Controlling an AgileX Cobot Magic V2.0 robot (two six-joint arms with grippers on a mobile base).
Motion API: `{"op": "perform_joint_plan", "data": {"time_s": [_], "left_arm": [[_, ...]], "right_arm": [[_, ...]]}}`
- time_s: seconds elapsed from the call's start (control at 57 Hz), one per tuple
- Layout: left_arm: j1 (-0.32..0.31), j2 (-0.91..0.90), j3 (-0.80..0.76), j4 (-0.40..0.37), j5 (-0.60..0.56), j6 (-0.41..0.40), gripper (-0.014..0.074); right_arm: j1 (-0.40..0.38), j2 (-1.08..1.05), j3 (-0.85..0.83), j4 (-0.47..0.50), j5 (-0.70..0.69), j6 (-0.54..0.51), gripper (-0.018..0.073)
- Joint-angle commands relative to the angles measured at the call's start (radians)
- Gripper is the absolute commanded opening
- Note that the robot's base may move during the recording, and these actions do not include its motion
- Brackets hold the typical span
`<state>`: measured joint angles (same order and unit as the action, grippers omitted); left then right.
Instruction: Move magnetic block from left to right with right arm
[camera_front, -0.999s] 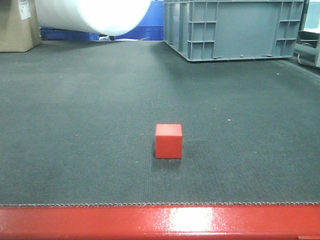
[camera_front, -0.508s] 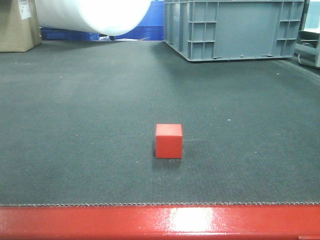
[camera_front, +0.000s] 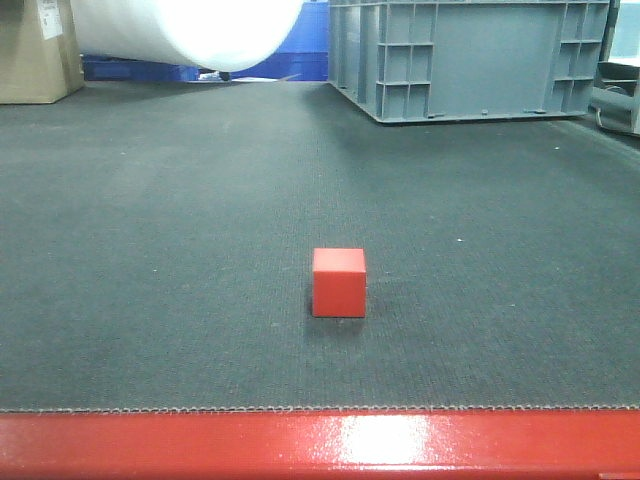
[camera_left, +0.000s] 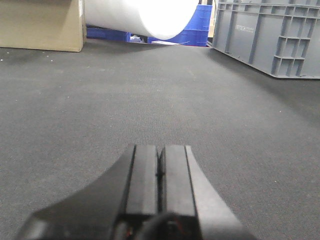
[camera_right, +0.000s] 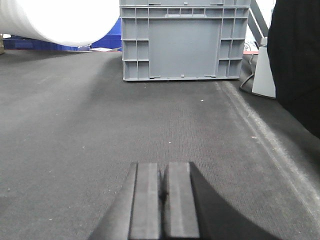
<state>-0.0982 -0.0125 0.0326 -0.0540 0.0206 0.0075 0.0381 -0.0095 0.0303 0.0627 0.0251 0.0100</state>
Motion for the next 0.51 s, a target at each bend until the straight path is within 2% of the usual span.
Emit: {"op": "perform_joint_plan", "data": {"time_s": [0.0, 0.491], "left_arm": [[-0.005, -0.011, 0.008, -0.003, -0.083, -0.007, -0.0126], [-0.005, -0.011, 0.008, -0.003, -0.083, -0.007, -0.0126]], "right_arm": [[-0.007, -0.021, 0.001, -0.009, -0.091, -0.01, 0.0065], [-0.007, -0.021, 0.001, -0.009, -0.091, -0.01, 0.0065]]}}
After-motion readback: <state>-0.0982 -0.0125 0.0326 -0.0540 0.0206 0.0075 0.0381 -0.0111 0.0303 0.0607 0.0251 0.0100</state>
